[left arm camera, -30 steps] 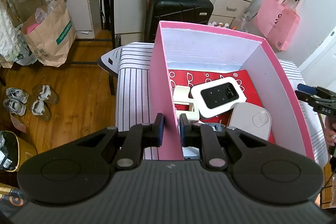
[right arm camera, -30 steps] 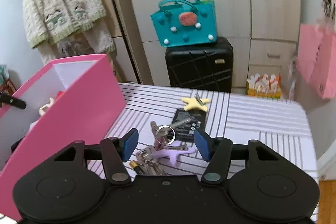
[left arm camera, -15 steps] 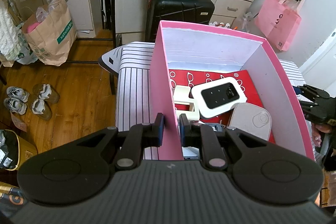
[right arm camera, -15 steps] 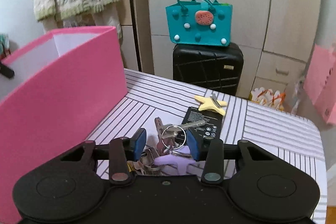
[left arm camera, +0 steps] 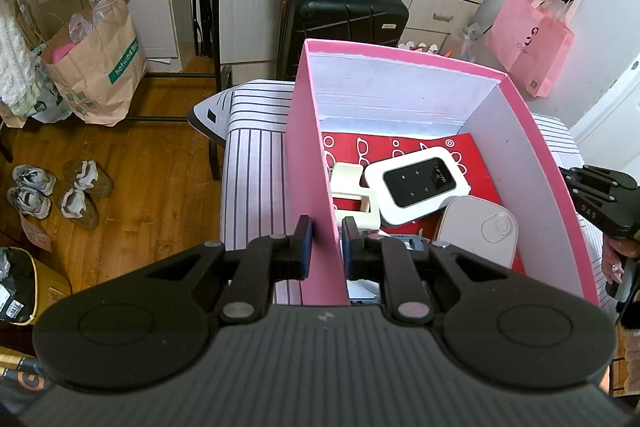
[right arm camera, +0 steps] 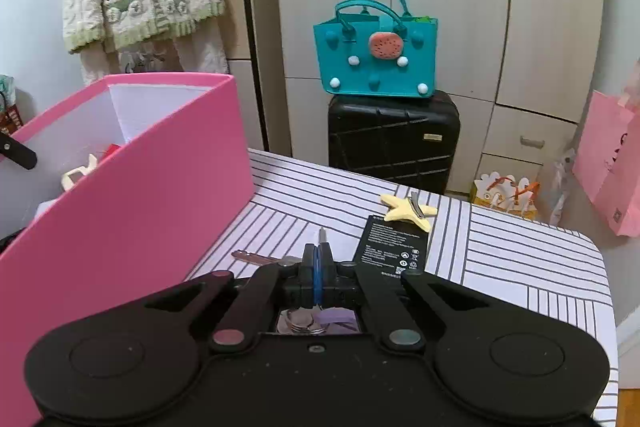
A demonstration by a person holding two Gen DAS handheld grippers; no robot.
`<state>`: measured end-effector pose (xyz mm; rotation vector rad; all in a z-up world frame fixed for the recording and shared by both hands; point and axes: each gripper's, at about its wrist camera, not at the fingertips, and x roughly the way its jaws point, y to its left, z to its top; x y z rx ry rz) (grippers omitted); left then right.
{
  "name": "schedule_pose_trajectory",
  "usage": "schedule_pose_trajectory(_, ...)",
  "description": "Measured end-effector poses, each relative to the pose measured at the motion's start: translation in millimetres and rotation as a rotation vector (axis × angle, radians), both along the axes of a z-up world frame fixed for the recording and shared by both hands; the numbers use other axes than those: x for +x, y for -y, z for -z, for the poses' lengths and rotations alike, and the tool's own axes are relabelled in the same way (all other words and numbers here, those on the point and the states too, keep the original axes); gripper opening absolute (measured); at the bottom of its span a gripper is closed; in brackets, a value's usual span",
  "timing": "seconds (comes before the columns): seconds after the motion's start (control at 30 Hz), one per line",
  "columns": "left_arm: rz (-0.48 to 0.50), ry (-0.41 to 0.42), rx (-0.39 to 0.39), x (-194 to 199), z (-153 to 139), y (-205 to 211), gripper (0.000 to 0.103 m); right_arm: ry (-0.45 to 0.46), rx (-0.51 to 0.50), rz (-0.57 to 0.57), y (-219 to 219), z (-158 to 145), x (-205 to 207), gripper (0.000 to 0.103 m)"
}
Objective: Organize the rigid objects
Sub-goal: 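Move the right gripper to the key bunch and grasp its ring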
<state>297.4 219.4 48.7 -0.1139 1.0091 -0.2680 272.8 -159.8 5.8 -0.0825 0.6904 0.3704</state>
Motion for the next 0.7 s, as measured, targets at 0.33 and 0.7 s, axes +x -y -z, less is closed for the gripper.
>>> schedule_pose_trajectory(0.33,0.003,0.002,0.002,0,0,2,0.014,-0.021,-0.028,-0.012,-3,13,16,0.031)
schedule_pose_trajectory(0.7,0.004,-0.002,0.002,0,0,2,0.014,0.01,0.006,-0.046,-12,5,6,0.007)
